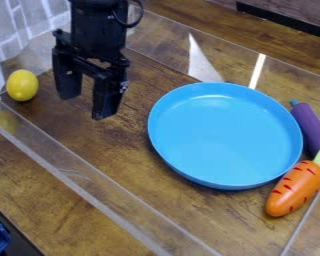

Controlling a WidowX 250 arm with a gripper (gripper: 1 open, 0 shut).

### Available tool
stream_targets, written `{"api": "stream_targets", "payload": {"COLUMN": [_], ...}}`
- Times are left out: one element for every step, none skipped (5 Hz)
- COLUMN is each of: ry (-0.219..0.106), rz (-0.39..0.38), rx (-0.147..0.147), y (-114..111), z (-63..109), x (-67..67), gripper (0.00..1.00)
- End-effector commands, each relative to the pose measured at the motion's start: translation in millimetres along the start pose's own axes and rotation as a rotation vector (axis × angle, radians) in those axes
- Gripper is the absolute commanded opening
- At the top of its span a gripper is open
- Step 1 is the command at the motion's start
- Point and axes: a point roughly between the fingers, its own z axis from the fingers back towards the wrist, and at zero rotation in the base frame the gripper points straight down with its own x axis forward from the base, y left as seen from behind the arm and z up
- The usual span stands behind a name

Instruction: Put the lemon on the blue tray

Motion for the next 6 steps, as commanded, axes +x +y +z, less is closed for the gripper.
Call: {"api": "stream_targets", "payload": {"ry": [-0.036, -0.03, -0.025, -0.02, -0.016, -0.018], "rz": [-0.049, -0.089, -0.051, -0.014, 0.025, 0.012], "rx": [0.023, 0.03, 0.024, 0.018, 0.011, 0.012], "y": [4, 6, 12, 18, 24, 30], "z": [14.4, 17.7, 10.7, 3.6, -3.3, -1.8], "x": [5.0, 6.2, 4.3, 2.4, -0.1, -4.5], "gripper": [1.0, 1.0, 1.0, 1.0, 1.0, 1.0]}}
